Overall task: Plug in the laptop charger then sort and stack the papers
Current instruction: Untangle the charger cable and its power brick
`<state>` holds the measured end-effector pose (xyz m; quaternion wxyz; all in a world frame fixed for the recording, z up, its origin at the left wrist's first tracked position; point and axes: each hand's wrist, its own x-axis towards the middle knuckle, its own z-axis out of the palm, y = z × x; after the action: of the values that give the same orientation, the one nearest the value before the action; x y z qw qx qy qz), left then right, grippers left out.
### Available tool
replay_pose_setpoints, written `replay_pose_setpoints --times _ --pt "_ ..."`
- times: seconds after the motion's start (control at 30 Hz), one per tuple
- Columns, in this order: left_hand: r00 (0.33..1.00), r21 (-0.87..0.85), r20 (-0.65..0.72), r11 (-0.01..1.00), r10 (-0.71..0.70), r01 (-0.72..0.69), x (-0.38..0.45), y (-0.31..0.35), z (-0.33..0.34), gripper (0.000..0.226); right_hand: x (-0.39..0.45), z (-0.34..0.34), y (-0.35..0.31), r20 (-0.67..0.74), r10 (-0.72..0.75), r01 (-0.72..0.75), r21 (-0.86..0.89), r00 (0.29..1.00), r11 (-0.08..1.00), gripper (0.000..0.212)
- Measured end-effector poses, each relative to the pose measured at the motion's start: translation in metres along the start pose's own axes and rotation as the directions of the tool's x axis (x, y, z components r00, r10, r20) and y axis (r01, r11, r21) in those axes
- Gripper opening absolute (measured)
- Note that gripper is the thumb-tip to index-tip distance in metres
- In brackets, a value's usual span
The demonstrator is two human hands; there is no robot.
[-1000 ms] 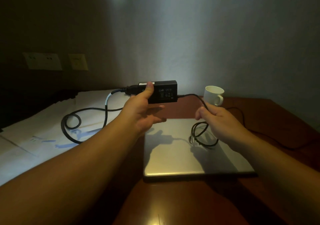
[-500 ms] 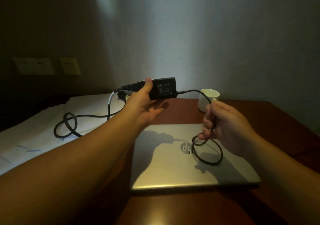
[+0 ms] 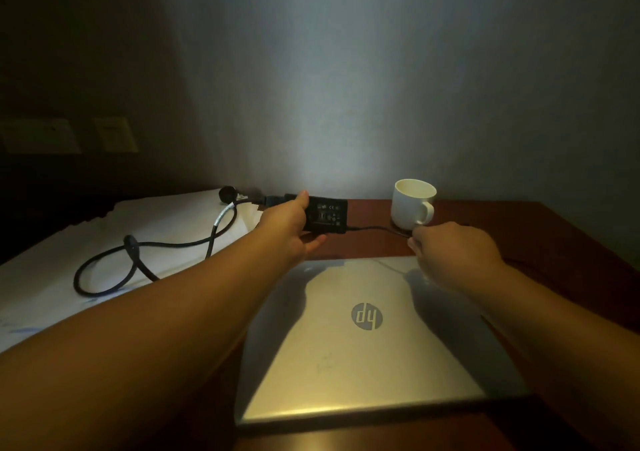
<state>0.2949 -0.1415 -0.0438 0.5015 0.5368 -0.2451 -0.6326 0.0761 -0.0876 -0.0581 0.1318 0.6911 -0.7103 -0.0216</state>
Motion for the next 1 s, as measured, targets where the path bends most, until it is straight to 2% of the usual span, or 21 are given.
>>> replay_pose_setpoints --times 0.1,0.17,0.27,0.33,0.4,0.53,0.73,0.83,1.0 --pt "0.999 0.002 0.034 0.999 -0.032 0.032 0.01 -0.007 0.003 0.016 0.014 0.012 -0.006 0.089 0.111 -0.119 0.085 0.99 0.989 0.029" --pt "0.998 0.009 0.055 0.999 -0.043 0.043 0.015 -0.01 0.007 0.012 0.018 0.013 -0.013 0.012 0.144 -0.145 0.095 0.989 0.985 0.032" --pt "0.996 0.018 0.065 0.998 -0.059 0.058 0.024 -0.013 0.017 0.016 0.021 0.011 -0.027 -0.245 -0.002 0.006 0.015 0.969 1.0 0.049" --pt "0.994 0.014 0.072 0.997 -0.082 0.081 0.03 -0.013 0.024 0.02 0.03 0.009 -0.039 -0.296 -0.105 0.122 0.042 0.949 0.992 0.049" --pt "0.991 0.012 0.081 0.994 -0.109 0.109 0.034 -0.012 0.03 0.022 0.044 0.01 -0.051 -0.255 -0.105 0.146 0.146 0.961 0.978 0.055" --pt "0.989 0.083 0.08 0.99 -0.123 0.116 0.044 -0.014 0.038 0.022 0.082 0.021 -0.065 -0.173 -0.13 0.176 0.283 0.976 0.943 0.08" --pt "0.993 0.19 0.059 0.978 -0.101 0.089 0.06 -0.009 0.035 0.019 0.12 0.038 -0.068 -0.114 -0.224 0.251 0.436 0.968 0.864 0.078" --pt "0.992 0.23 0.086 0.971 -0.092 0.07 0.066 -0.007 0.03 0.023 0.131 0.046 -0.071 -0.084 -0.236 0.246 0.488 0.968 0.837 0.075" --pt "0.989 0.311 0.089 0.946 -0.118 0.085 0.067 -0.006 0.019 0.022 0.15 0.057 -0.072 0.051 -0.24 0.186 0.482 0.969 0.856 0.07"
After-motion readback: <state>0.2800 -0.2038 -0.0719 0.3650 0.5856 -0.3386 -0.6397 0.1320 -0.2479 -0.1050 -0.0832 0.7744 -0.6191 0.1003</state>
